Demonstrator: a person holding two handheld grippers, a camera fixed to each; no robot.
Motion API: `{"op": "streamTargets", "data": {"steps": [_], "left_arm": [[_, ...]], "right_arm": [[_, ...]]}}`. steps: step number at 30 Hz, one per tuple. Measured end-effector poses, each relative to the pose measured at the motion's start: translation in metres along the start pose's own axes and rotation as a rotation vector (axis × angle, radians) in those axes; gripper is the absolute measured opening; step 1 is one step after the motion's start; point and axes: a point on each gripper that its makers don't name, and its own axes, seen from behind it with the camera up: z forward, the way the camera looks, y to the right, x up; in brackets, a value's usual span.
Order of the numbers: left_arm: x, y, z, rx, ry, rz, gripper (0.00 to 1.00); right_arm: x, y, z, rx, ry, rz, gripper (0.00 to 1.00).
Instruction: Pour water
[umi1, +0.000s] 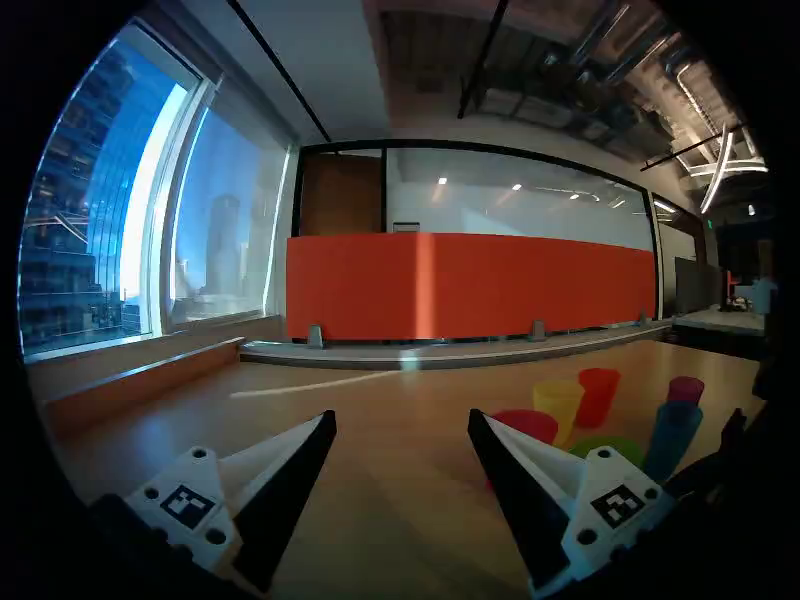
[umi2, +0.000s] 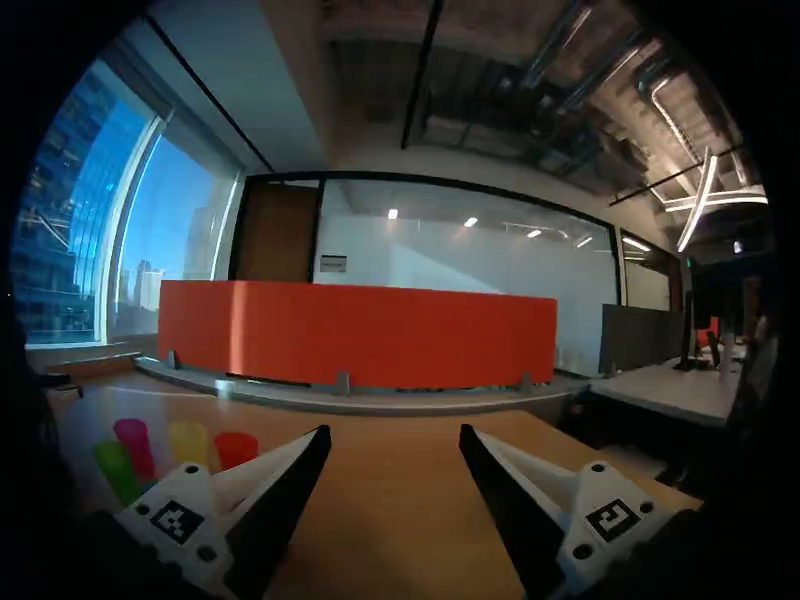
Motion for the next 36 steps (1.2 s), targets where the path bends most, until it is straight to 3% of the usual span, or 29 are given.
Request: {"op": "streamTargets", "data": {"steps": [12, 21, 30, 36], "left_arm": [[-0.001, 0.000, -0.001, 0.000, 0.000, 0.000, 0.98], [0.000, 0.001, 0.000, 0.000, 0.000, 0.000, 0.98], [0.000, 0.000, 0.000, 0.000, 0.000, 0.000, 0.98], [0.000, 0.001, -0.001, 0.000, 0.000, 0.000, 0.98]], "right_arm": [[-0.025, -0.012, 0.015, 0.058, -0.007, 0.079, 1.00], [-0.036, -0.013, 0.028, 0.070, -0.005, 0.057, 1.00], [-0.047, -0.018, 0.034, 0.079, -0.014, 0.098, 1.00], [-0.064, -0.023, 0.034, 0.087, -0.038, 0.073, 1.00]]}}
